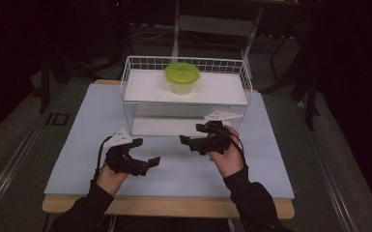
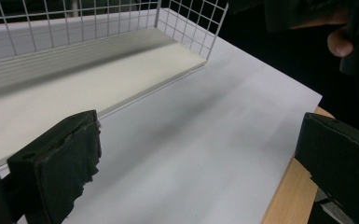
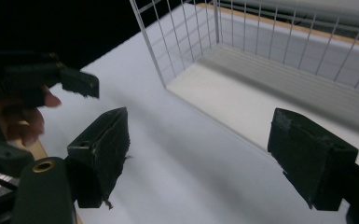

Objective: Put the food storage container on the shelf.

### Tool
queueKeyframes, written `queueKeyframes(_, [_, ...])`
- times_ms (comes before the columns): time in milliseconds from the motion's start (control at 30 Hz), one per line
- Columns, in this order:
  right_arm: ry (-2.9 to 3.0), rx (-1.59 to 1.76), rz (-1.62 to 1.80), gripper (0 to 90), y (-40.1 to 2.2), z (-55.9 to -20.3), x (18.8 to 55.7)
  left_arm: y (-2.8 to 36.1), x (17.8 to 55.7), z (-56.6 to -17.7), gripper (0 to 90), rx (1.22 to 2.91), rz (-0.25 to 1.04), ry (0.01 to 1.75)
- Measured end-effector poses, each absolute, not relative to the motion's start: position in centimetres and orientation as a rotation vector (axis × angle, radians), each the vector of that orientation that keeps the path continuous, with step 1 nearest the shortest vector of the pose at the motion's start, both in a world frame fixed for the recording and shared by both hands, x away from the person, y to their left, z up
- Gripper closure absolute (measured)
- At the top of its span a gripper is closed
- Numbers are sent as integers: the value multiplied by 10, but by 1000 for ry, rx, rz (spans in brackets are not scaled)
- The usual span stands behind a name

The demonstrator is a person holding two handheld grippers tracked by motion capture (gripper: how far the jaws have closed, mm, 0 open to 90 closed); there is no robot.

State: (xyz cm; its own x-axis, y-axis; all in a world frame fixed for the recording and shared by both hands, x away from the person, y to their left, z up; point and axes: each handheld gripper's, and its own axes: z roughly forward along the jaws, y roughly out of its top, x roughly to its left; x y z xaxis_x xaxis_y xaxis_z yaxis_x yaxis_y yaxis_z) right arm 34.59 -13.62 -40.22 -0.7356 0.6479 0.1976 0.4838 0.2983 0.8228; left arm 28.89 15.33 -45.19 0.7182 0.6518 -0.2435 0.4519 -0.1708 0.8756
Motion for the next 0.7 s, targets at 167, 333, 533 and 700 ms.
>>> queueKeyframes(167, [2404, 1030, 1371, 201, -144, -416, 340, 155, 286, -452, 12, 1809, 213, 860])
queueKeyframes(333, [2418, 1011, 1363, 201, -153, -426, 332, 157, 282, -454, 12, 1827, 204, 845])
queueKeyframes(533, [2441, 1027, 1361, 203, -165, -441, 323, 160, 278, -458, 12, 1853, 189, 843])
queueKeyframes(700, [2468, 1030, 1346, 203, -175, -455, 317, 166, 274, -462, 12, 1877, 196, 847])
